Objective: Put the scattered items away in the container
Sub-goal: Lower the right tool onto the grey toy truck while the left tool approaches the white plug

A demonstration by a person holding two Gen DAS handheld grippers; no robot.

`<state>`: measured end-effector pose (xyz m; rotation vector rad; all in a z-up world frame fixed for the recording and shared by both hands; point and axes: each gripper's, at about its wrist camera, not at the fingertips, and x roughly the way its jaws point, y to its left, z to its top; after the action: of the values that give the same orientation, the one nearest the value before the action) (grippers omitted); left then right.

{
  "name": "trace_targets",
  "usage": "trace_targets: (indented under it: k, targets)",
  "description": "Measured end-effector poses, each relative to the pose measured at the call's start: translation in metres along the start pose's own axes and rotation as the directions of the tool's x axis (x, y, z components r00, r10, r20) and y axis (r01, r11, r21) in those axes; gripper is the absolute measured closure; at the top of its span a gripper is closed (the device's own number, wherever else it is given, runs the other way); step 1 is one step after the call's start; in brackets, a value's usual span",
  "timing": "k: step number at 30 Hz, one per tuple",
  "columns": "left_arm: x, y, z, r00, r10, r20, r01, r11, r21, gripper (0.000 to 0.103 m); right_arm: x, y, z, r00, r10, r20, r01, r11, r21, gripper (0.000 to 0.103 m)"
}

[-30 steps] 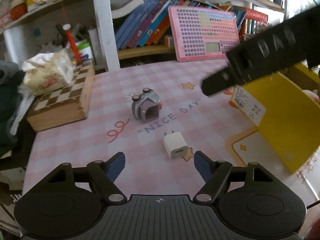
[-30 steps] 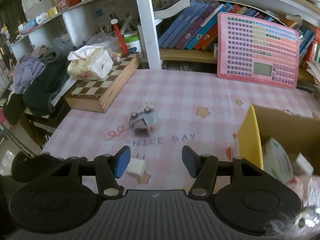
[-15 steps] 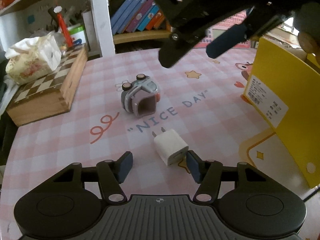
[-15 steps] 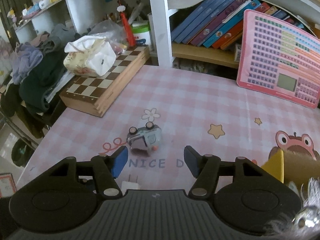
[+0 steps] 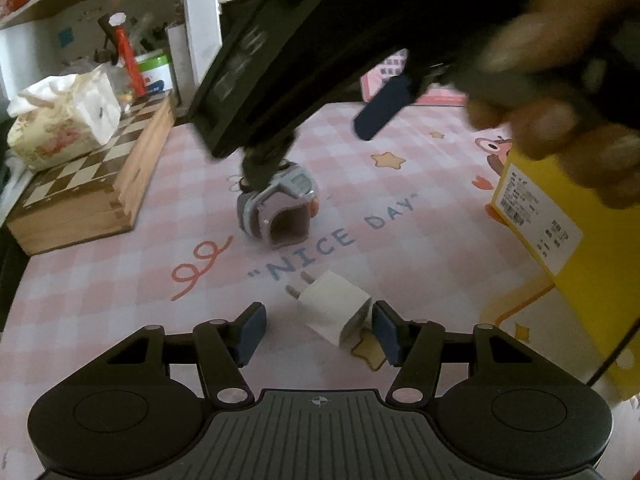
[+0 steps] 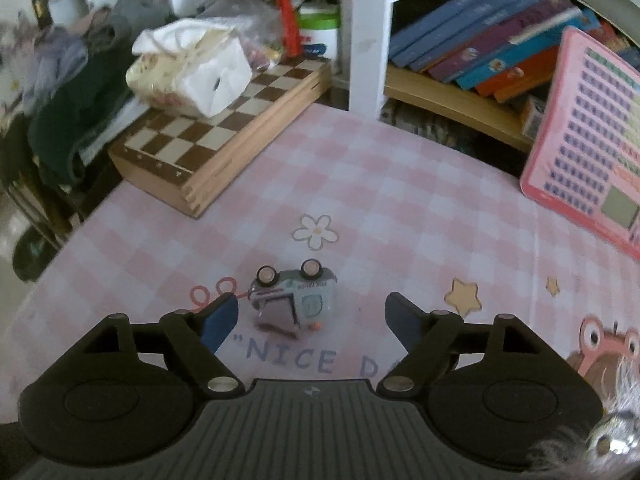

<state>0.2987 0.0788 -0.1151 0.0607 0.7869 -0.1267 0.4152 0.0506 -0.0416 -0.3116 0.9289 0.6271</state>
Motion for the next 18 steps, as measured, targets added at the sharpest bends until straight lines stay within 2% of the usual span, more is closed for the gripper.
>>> trace_targets:
  k: [7,8,9,11,12,13,15,18]
  targets:
    - [0.006,-0.006,0.005,1.000,0.005,0.005,-0.005,1.000,0.006,0.046,0.034,0.006,0.006,0.998,0.003,-0.057,-0.005,0.999,-0.036,0.022]
    - [0.006,-0.006,0.005,1.000,0.006,0.009,-0.007,1.000,0.009,0.050,0.038,0.007,0.006,0.998,0.001,-0.063,-0.004,0.999,-0.050,0.022]
    - [0.006,-0.005,0.005,1.000,0.009,0.014,-0.009,1.000,0.007,0.058,0.042,0.009,0.007,0.998,-0.001,-0.066,-0.003,0.998,-0.062,0.022]
    - [0.005,-0.001,0.004,1.000,0.006,0.015,-0.006,1.000,-0.005,0.060,0.050,0.010,0.006,0.997,-0.007,-0.080,0.001,0.997,-0.077,0.022]
    - [0.005,0.000,0.004,1.000,0.004,0.016,-0.004,1.000,-0.008,0.061,0.053,0.010,0.006,0.996,-0.007,-0.087,0.001,0.997,-0.074,0.025]
    - [0.004,0.001,0.003,1.000,0.006,0.017,-0.006,1.000,-0.008,0.067,0.056,0.009,0.006,0.995,-0.004,-0.095,-0.003,0.998,-0.069,0.026]
    - [0.002,0.005,0.003,1.000,0.013,0.015,-0.013,1.000,-0.018,0.067,0.059,0.008,0.005,0.994,0.009,-0.110,-0.016,0.998,-0.057,0.042]
    - [-0.001,0.012,0.002,1.000,0.003,0.005,-0.003,0.998,-0.057,0.067,0.059,0.008,0.004,0.994,0.013,-0.108,-0.019,0.998,-0.055,0.042]
